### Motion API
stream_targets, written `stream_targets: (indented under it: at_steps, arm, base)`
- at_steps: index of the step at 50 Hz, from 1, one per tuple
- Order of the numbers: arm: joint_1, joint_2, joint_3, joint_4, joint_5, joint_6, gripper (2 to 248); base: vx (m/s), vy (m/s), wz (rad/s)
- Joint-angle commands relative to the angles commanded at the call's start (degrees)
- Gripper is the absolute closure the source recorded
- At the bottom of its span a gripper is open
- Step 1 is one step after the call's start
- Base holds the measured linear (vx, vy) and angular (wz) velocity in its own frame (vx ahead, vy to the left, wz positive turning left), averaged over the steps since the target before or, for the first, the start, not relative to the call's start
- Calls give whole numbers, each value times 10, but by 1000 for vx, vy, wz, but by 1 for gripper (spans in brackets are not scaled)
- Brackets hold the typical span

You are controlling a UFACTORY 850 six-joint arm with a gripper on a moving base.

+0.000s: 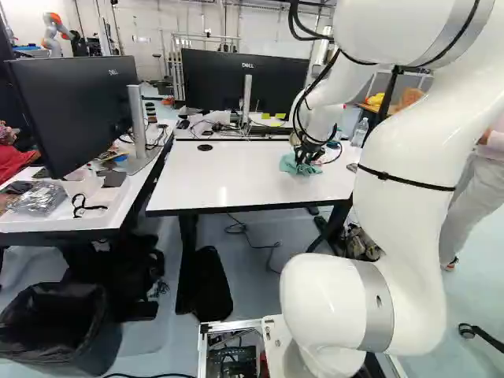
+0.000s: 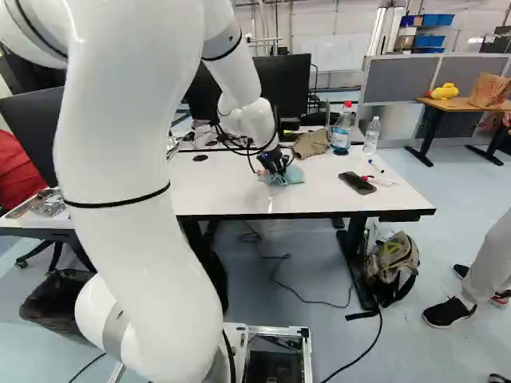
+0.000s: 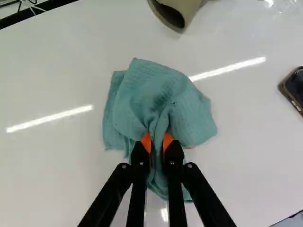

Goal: Clean the table with the green towel

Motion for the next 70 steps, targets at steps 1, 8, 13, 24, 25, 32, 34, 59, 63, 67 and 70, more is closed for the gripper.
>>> stream_targets:
  at_steps: [1, 8, 13, 24, 25, 32, 34, 59, 63, 67, 70]
  arm:
    - [0, 3, 3, 0, 0, 0, 204]
    - [-2, 20, 24, 0, 0, 0, 204]
    - [-5, 33, 39, 0, 0, 0, 204]
    - [-15, 56, 65, 0, 0, 0, 204]
    - [-17, 57, 66, 0, 0, 0, 204]
    - [-29, 53, 61, 0, 0, 0, 204]
    - [-32, 51, 59, 0, 0, 0, 204]
    - [-64, 0, 1, 0, 0, 0, 204]
    - [-65, -10, -12, 0, 0, 0, 204]
    - [-64, -20, -24, 0, 0, 0, 204]
    - [-63, -28, -33, 0, 0, 0, 204]
  base:
    - [0, 0, 0]
    - [0, 0, 0]
    - [0, 0, 0]
    - [0, 0, 0]
    - [0, 0, 0]
    - [0, 0, 0]
    - [0, 0, 0]
    - [0, 0, 0]
    - [0, 0, 0]
    - [0, 0, 0]
    - [0, 0, 0]
